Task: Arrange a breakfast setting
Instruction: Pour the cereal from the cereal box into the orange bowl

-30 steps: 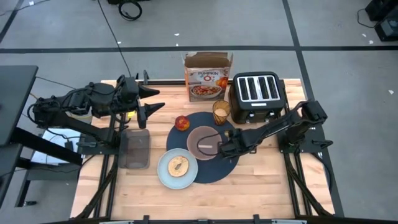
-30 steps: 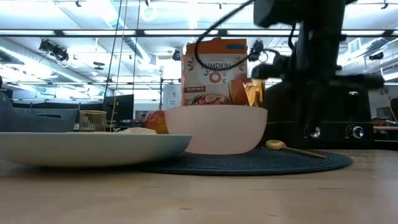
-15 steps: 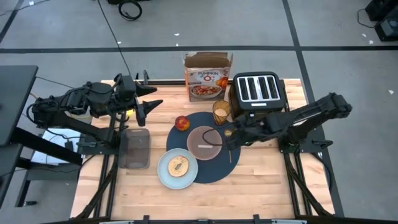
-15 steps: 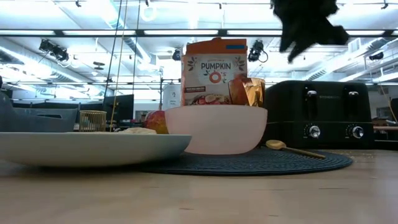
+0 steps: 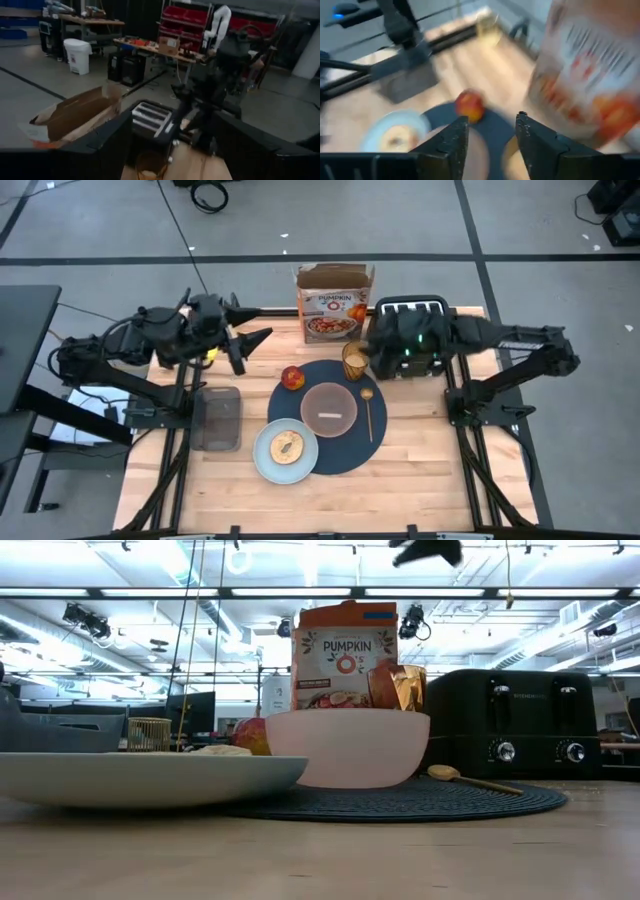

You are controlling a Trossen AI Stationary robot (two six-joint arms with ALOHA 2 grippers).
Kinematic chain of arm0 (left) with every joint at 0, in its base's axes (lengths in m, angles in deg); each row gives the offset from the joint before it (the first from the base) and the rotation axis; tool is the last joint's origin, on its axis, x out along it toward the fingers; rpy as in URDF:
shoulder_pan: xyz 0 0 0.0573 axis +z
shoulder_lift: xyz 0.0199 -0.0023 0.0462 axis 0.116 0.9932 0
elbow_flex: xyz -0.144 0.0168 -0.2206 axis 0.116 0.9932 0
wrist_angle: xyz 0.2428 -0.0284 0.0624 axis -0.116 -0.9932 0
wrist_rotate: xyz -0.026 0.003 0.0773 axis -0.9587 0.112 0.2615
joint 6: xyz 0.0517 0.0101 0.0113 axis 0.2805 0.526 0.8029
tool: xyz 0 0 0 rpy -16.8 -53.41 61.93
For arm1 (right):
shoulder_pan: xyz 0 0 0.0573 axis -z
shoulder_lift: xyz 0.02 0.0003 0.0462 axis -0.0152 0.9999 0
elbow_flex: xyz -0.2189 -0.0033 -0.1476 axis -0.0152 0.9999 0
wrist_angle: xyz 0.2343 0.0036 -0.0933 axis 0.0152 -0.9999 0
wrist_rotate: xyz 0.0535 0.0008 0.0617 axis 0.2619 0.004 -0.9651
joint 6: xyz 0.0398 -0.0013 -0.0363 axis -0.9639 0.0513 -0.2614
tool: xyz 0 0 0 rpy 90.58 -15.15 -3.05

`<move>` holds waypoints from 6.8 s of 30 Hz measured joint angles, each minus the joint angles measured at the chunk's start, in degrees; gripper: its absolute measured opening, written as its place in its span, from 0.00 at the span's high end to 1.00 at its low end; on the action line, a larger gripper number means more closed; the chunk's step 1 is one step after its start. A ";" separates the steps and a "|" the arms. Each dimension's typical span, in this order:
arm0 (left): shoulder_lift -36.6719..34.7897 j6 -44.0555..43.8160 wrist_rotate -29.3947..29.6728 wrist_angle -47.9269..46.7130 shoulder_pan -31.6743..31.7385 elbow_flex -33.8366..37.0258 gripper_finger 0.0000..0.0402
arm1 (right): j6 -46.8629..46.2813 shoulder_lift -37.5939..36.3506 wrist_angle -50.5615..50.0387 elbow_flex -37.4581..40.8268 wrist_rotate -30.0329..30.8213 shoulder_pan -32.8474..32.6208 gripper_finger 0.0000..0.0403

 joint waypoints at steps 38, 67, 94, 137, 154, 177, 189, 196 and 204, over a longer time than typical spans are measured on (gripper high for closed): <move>4.75 -0.70 -0.29 -2.18 6.99 0.04 0.25 | 49.54 33.84 -18.29 -33.99 -23.14 31.76 0.66; -1.89 -4.85 -3.07 -23.39 6.84 0.02 0.22 | 43.65 25.49 -16.85 -50.87 -20.29 23.30 0.99; -10.74 -0.66 -7.83 -22.74 -2.36 0.00 0.22 | -7.82 22.90 -37.28 -52.06 -11.51 -21.98 1.00; 31.84 -43.51 7.07 2.84 -35.04 0.26 0.22 | -26.75 22.78 -36.10 -24.75 5.29 -51.76 0.93; 35.72 -35.90 9.64 1.55 -34.24 0.24 0.22 | -27.45 22.81 -34.57 -29.40 0.99 -51.26 0.49; 38.60 -16.40 7.97 6.85 -33.79 0.26 0.22 | -14.87 21.50 -18.17 -34.93 5.91 -51.28 0.47; 38.60 -16.82 5.85 7.13 -36.02 0.26 0.22 | -17.27 8.14 -23.23 -35.04 13.41 -54.66 0.47; 38.60 -20.89 5.83 6.74 -36.90 0.26 0.22 | -38.38 3.91 -48.70 -35.01 9.11 -59.25 0.47; 38.60 -12.99 5.85 6.69 -36.92 0.26 0.22 | -40.35 1.68 -50.38 -24.68 -1.04 -60.13 0.37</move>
